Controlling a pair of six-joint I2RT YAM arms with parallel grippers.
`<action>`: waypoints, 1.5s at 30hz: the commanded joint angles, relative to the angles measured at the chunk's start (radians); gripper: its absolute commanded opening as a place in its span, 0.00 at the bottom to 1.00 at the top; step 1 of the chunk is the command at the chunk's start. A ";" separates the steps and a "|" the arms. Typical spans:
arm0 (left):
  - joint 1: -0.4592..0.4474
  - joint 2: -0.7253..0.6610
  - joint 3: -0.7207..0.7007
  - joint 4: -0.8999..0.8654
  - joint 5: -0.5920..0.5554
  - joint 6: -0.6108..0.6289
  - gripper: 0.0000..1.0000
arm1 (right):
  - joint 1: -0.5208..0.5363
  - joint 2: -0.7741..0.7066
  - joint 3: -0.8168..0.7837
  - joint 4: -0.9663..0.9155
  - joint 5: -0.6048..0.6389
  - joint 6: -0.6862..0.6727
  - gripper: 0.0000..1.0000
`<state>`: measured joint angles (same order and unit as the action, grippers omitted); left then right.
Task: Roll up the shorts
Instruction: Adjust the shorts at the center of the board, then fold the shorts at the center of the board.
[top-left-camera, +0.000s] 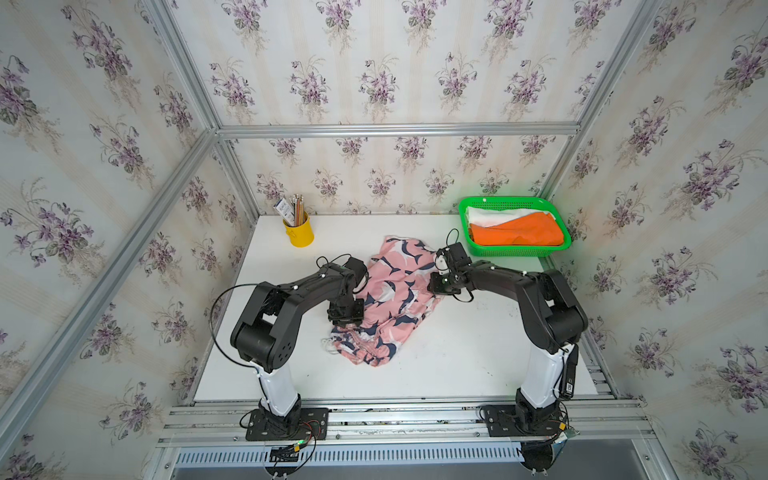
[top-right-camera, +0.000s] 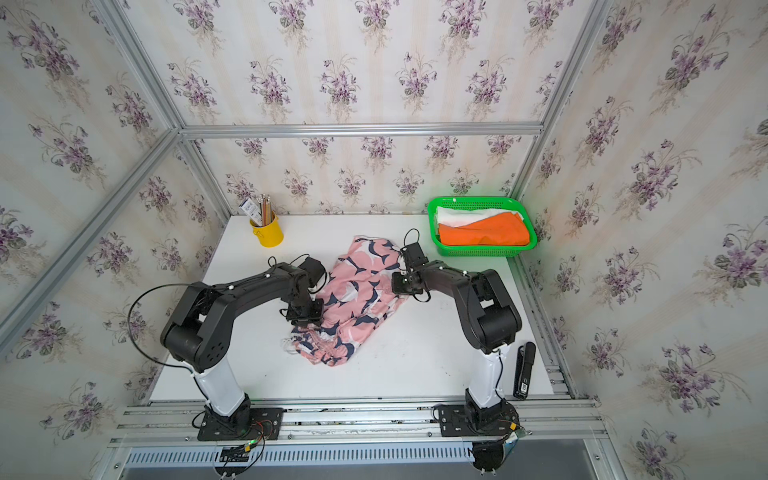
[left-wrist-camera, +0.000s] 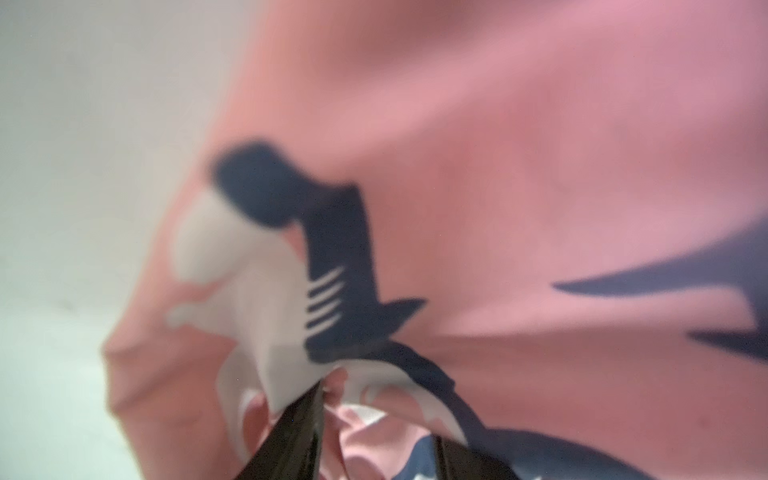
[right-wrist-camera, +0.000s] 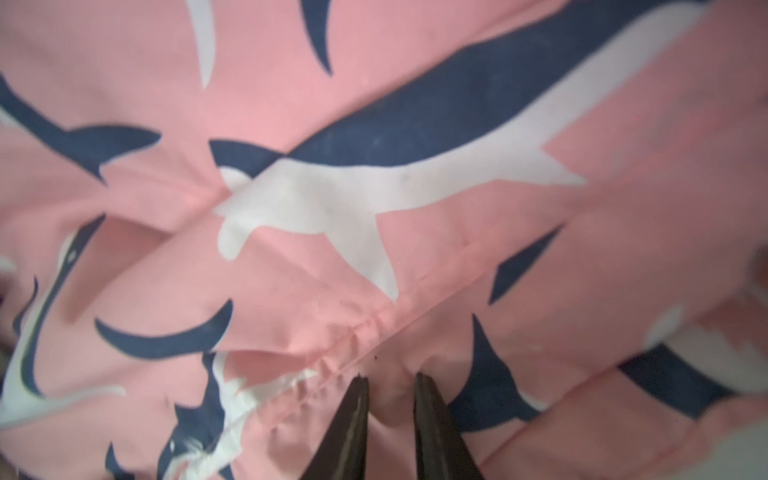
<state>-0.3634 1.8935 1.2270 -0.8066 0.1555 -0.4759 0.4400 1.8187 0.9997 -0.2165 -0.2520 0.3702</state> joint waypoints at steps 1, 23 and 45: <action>0.045 0.086 0.124 0.012 0.016 0.092 0.45 | 0.053 -0.085 -0.120 -0.054 -0.103 0.083 0.25; 0.095 -0.413 -0.203 -0.113 0.127 -0.002 0.47 | -0.039 -0.338 -0.015 -0.237 -0.024 0.013 0.25; 0.096 -0.243 -0.196 0.023 0.136 0.066 0.20 | -0.082 -0.413 -0.040 -0.293 0.022 0.004 0.25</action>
<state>-0.2680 1.6562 1.0283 -0.7898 0.3023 -0.4244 0.3649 1.4128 0.9630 -0.4976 -0.2710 0.3737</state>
